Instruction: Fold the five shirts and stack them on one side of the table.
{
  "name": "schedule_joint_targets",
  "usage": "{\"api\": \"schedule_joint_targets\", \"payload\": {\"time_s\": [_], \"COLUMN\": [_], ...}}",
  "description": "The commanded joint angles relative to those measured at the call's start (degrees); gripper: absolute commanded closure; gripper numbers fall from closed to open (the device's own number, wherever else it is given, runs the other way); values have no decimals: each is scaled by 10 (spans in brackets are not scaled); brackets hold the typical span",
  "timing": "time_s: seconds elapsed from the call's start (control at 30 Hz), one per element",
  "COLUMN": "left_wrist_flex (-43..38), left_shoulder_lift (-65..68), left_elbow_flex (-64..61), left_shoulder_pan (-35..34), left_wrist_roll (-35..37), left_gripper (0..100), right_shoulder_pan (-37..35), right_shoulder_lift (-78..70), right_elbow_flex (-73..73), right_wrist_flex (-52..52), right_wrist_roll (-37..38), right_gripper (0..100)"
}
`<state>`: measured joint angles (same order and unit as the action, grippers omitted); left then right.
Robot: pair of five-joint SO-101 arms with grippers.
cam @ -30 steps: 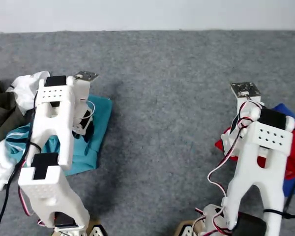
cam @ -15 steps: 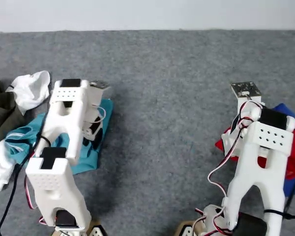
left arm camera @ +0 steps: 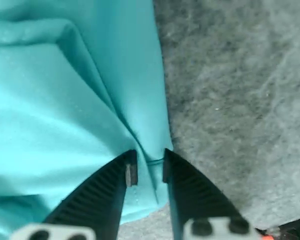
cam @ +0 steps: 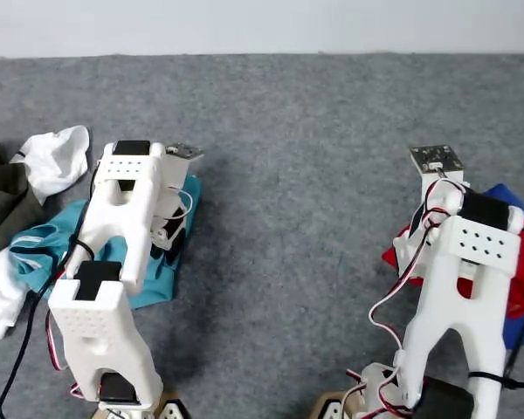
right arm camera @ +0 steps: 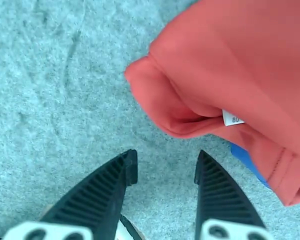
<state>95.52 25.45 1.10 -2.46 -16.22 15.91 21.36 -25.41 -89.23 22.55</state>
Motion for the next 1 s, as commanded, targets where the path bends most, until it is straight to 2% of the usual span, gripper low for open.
{"api": "schedule_joint_targets", "payload": {"time_s": [0.0,0.4,0.5,0.73,0.97], "left_wrist_flex": [11,11,11,11,48], "left_shoulder_lift": [-6,-5,-4,-11,-40], "left_elbow_flex": [12,13,13,20,141], "left_shoulder_pan": [2,2,-13,-70,-69], "left_wrist_roll": [4,2,-12,-33,-16], "left_gripper": [925,930,984,987,987], "right_shoulder_pan": [4,4,4,3,3], "right_shoulder_lift": [20,20,20,20,21], "right_elbow_flex": [3,3,3,3,3], "right_wrist_flex": [4,4,4,4,4], "right_wrist_roll": [-3,-3,-3,-3,-3], "right_gripper": [801,801,801,801,801]}}
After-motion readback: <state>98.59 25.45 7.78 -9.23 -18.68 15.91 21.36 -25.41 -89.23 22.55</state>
